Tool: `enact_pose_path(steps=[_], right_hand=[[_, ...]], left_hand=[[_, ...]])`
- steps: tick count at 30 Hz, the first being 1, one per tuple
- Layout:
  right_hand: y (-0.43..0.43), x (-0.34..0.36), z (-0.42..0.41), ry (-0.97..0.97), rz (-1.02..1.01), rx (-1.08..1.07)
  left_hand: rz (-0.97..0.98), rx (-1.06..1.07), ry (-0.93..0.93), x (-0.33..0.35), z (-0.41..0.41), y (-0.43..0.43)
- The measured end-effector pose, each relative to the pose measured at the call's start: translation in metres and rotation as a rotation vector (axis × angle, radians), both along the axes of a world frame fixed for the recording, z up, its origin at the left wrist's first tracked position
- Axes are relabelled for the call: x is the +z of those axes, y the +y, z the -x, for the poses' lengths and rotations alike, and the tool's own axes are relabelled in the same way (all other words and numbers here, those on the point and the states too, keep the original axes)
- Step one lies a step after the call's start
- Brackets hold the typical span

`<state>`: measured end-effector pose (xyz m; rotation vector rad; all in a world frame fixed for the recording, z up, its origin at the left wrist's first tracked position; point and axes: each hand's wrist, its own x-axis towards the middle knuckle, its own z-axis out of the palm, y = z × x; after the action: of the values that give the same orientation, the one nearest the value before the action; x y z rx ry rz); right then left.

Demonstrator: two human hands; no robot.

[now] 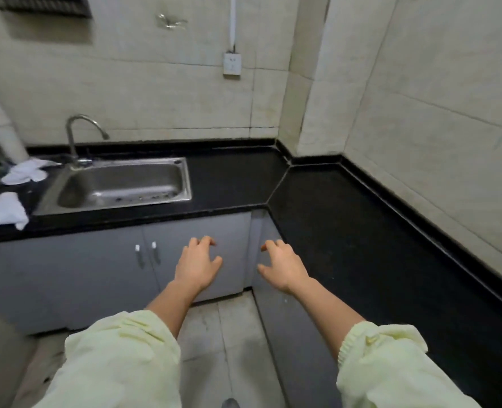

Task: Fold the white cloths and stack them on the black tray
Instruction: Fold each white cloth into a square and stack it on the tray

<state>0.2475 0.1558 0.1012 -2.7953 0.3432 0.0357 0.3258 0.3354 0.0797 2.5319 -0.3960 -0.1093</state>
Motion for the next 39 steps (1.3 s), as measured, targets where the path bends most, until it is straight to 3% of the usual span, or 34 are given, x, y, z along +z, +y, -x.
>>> enact_pose_path(steps=[15, 26, 39], right_hand=[[0.17, -0.011, -0.309, 0.015, -0.005, 0.384], [0.316, -0.041, -0.449, 0.105, 0.005, 0.639], [0.49, -0.091, -0.561, 0.297, -0.174, 0.665]], left_hand=[[-0.004, 0.41, 0.034, -0.007, -0.226, 0.174], [-0.028, 0.573, 0.088, -0.04, -0.341, 0.336], [-0.044, 0.69, 0.202, -0.096, -0.456, 0.506]])
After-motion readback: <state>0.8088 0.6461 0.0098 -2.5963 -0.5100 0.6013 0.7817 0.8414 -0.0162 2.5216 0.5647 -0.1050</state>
